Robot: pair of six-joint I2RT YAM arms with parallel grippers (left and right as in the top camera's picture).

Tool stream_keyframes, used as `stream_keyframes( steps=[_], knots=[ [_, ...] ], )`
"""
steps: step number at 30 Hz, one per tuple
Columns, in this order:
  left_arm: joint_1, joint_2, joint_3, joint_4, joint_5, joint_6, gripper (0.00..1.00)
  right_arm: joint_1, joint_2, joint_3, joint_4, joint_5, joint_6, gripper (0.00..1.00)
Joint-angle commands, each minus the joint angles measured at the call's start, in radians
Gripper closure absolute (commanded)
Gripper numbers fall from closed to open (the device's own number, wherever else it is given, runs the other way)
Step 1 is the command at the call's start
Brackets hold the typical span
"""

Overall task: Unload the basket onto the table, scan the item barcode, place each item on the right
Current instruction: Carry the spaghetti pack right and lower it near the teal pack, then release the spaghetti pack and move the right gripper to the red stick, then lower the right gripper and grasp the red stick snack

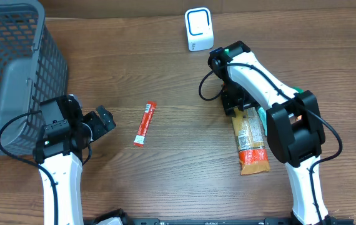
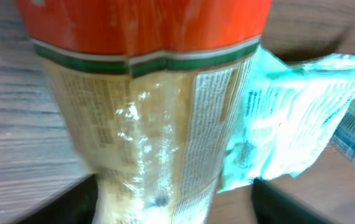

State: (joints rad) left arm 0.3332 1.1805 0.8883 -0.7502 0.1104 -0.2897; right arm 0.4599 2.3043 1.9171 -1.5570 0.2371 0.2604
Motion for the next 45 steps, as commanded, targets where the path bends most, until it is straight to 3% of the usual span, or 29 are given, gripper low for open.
stream_keyframes(
  steps=[1, 10, 19, 30, 37, 39, 40, 45],
  knots=[
    [-0.005, 0.005, 0.014, 0.003, -0.010, -0.013, 0.00, -0.013, -0.020, -0.003, 0.009, 0.036, 0.002, 0.05],
    [-0.005, 0.005, 0.014, 0.003, -0.010, -0.013, 0.00, 0.012, -0.021, -0.003, 0.033, -0.051, 0.002, 0.05],
    [-0.005, 0.005, 0.014, 0.003, -0.010, -0.013, 0.00, 0.165, -0.021, -0.003, 0.095, -0.195, 0.086, 0.05],
    [-0.005, 0.005, 0.014, 0.003, -0.010, -0.013, 0.00, 0.409, -0.021, -0.003, 0.505, -0.408, 0.146, 0.00],
    [-0.005, 0.005, 0.014, 0.003, -0.010, -0.013, 0.00, 0.439, -0.020, -0.008, 0.701, -0.362, 0.322, 0.00],
    [-0.005, 0.005, 0.014, 0.003, -0.010, -0.013, 0.00, 0.439, -0.019, -0.020, 0.738, -0.312, 0.385, 0.09],
    [-0.005, 0.005, 0.014, 0.003, -0.010, -0.013, 0.00, 0.439, -0.019, -0.033, 0.767, -0.289, 0.423, 0.22],
    [-0.005, 0.005, 0.014, 0.003, -0.010, -0.013, 0.00, 0.447, -0.011, -0.094, 0.888, -0.280, 0.503, 0.45]
  ],
)
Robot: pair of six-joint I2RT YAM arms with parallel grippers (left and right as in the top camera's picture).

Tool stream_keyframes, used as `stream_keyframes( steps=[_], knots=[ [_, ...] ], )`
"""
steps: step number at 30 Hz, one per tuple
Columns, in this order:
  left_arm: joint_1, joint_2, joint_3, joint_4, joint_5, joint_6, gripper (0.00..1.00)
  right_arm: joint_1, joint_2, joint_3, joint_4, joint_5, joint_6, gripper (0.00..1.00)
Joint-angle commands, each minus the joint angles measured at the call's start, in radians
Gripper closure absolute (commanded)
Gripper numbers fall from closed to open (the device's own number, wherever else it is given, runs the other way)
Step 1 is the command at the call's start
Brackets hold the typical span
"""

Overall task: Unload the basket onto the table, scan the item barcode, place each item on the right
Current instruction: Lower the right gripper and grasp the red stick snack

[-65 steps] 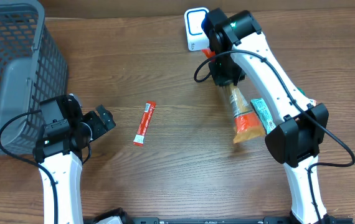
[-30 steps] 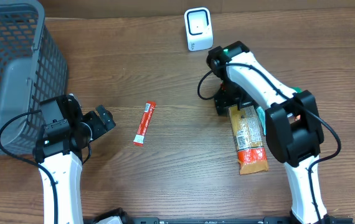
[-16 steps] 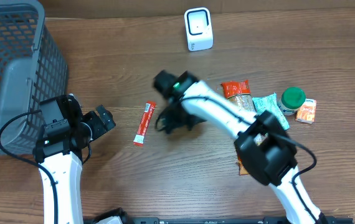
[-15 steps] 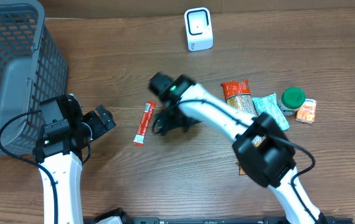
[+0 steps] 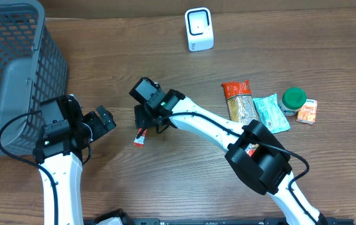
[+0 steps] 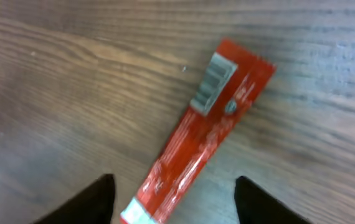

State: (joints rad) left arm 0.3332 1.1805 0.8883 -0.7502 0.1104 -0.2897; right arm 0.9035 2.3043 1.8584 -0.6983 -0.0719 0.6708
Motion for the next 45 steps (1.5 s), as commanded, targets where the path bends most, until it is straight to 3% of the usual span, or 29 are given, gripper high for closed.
stream_keyframes(
  steps=[1, 8, 16, 26, 34, 39, 45],
  knots=[
    [-0.005, 0.005, 0.014, 0.003, -0.010, -0.013, 0.00, 0.008, -0.006, -0.047, 0.050, 0.032, 0.092, 0.49],
    [-0.005, 0.005, 0.014, 0.003, -0.010, -0.013, 0.00, 0.046, -0.001, -0.098, 0.111, 0.135, 0.084, 0.85],
    [-0.005, 0.005, 0.014, 0.003, -0.010, -0.013, 0.00, 0.055, -0.001, -0.098, 0.068, 0.241, 0.081, 0.94],
    [-0.005, 0.005, 0.014, 0.003, -0.010, -0.013, 0.00, 0.055, -0.003, -0.097, 0.020, 0.318, 0.081, 0.96],
    [-0.005, 0.005, 0.014, 0.003, -0.010, -0.013, 0.00, 0.055, -0.004, -0.096, 0.098, 0.097, 0.080, 0.96],
    [-0.005, 0.005, 0.014, 0.003, -0.010, -0.013, 0.00, 0.055, -0.004, -0.096, 0.168, -0.121, -0.047, 0.96],
    [-0.005, 0.005, 0.014, 0.003, -0.010, -0.013, 0.00, 0.055, -0.004, -0.098, 0.201, -0.144, -0.051, 0.96]
  ],
)
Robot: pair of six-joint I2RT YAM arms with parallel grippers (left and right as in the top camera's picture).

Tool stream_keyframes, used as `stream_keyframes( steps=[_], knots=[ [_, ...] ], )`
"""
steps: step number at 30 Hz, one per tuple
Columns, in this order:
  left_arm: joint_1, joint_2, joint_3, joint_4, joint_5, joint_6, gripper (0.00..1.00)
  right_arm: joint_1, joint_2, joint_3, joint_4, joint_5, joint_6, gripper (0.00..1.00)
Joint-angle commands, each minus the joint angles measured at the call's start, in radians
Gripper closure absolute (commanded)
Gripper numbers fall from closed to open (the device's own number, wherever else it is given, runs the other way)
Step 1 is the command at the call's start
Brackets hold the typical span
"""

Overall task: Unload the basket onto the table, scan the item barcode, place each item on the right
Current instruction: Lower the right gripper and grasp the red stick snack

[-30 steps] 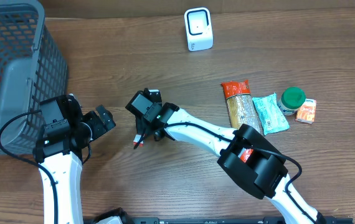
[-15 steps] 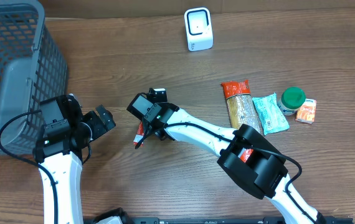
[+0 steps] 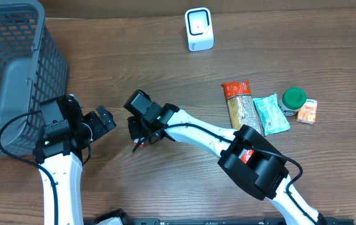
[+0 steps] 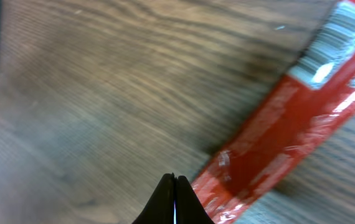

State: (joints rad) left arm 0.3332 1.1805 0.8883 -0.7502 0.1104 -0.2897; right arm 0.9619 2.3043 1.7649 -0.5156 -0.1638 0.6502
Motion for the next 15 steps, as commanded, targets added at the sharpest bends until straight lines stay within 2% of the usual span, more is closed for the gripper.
stream_keyframes(
  steps=[1, 15],
  knots=[
    [-0.005, 0.005, 0.014, 0.003, -0.010, -0.013, 0.00, -0.003, -0.004, -0.006, 0.021, -0.046, -0.030, 0.96],
    [-0.005, 0.005, 0.014, 0.003, -0.010, -0.013, 0.00, 0.023, -0.003, -0.070, 0.102, 0.130, -0.023, 0.96]
  ],
)
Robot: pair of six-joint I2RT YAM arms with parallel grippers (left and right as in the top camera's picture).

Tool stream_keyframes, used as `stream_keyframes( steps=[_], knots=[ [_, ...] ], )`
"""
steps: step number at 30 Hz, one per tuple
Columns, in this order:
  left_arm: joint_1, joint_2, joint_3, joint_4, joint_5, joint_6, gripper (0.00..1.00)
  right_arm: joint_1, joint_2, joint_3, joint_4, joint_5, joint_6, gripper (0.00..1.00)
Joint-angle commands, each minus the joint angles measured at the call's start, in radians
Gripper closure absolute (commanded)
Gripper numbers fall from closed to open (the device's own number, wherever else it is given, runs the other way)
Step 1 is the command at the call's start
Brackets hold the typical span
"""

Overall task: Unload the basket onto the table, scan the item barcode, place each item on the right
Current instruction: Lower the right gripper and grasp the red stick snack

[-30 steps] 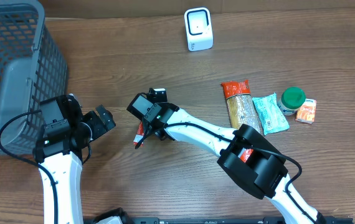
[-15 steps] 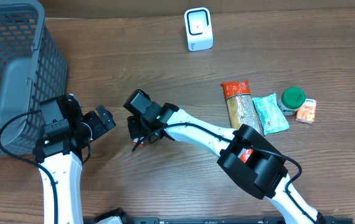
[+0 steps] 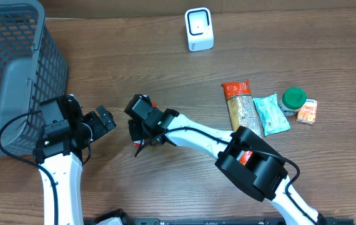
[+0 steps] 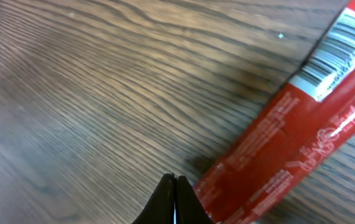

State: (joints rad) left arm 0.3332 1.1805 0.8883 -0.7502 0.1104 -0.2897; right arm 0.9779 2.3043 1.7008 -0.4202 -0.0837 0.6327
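Observation:
A red stick packet (image 4: pixel 289 143) lies flat on the wooden table, its barcode (image 4: pixel 345 50) facing up at the far end. My right gripper (image 4: pixel 175 182) is shut, fingertips pressed together with nothing between them, touching down just left of the packet's near end. In the overhead view the right gripper (image 3: pixel 142 132) covers most of the packet; only a red bit (image 3: pixel 153 104) shows. The white barcode scanner (image 3: pixel 198 29) stands at the table's back. My left gripper (image 3: pixel 105 119) hovers open to the left of the packet, holding nothing.
A grey mesh basket (image 3: pixel 15 69) fills the left back corner. At the right lie an orange-topped noodle pack (image 3: pixel 240 106), a teal pouch (image 3: pixel 270 114), a green-lidded jar (image 3: pixel 293 99) and a small orange box (image 3: pixel 307 111).
My right gripper stays shut at the packet's left edge, shifted only slightly. The packet shows sharper and a little larger in the wrist view. The left arm has not moved.
My right gripper was first over the noodle pack and teal pouch at the right. Then it hung open above the red stick packet in the middle. By the last earlier moment it was shut with its tips down beside the packet, and it remains there.

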Motion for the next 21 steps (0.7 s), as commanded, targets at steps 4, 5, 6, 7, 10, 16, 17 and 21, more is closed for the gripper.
stream_keyframes(
  steps=[4, 5, 6, 7, 10, 16, 17, 21],
  knots=[
    [-0.005, 0.005, 0.014, 0.003, -0.010, -0.013, 0.00, 0.006, -0.003, -0.006, 0.006, 0.050, -0.005, 0.96],
    [-0.005, 0.005, 0.014, 0.003, -0.010, -0.013, 0.00, 0.006, -0.003, -0.006, 0.005, 0.050, -0.005, 0.96],
    [-0.005, 0.005, 0.014, 0.003, -0.010, -0.013, 0.00, 0.006, -0.003, -0.006, 0.003, 0.050, -0.005, 0.96],
    [-0.005, 0.005, 0.014, 0.003, -0.010, -0.013, 0.00, 0.006, -0.003, -0.006, 0.000, 0.053, -0.005, 0.96],
    [-0.005, 0.005, 0.014, 0.003, -0.010, -0.013, 0.01, 0.006, -0.003, -0.006, -0.022, 0.089, -0.005, 0.96],
    [-0.005, 0.005, 0.014, 0.003, -0.010, -0.013, 0.00, -0.003, -0.003, -0.006, -0.052, 0.127, -0.006, 0.94],
    [-0.005, 0.005, 0.014, 0.003, -0.010, -0.013, 0.00, -0.005, -0.003, -0.006, -0.054, 0.128, -0.005, 0.94],
    [-0.005, 0.005, 0.014, 0.003, -0.010, -0.013, 0.00, -0.014, -0.003, -0.006, -0.070, 0.128, -0.006, 0.96]
  ],
)
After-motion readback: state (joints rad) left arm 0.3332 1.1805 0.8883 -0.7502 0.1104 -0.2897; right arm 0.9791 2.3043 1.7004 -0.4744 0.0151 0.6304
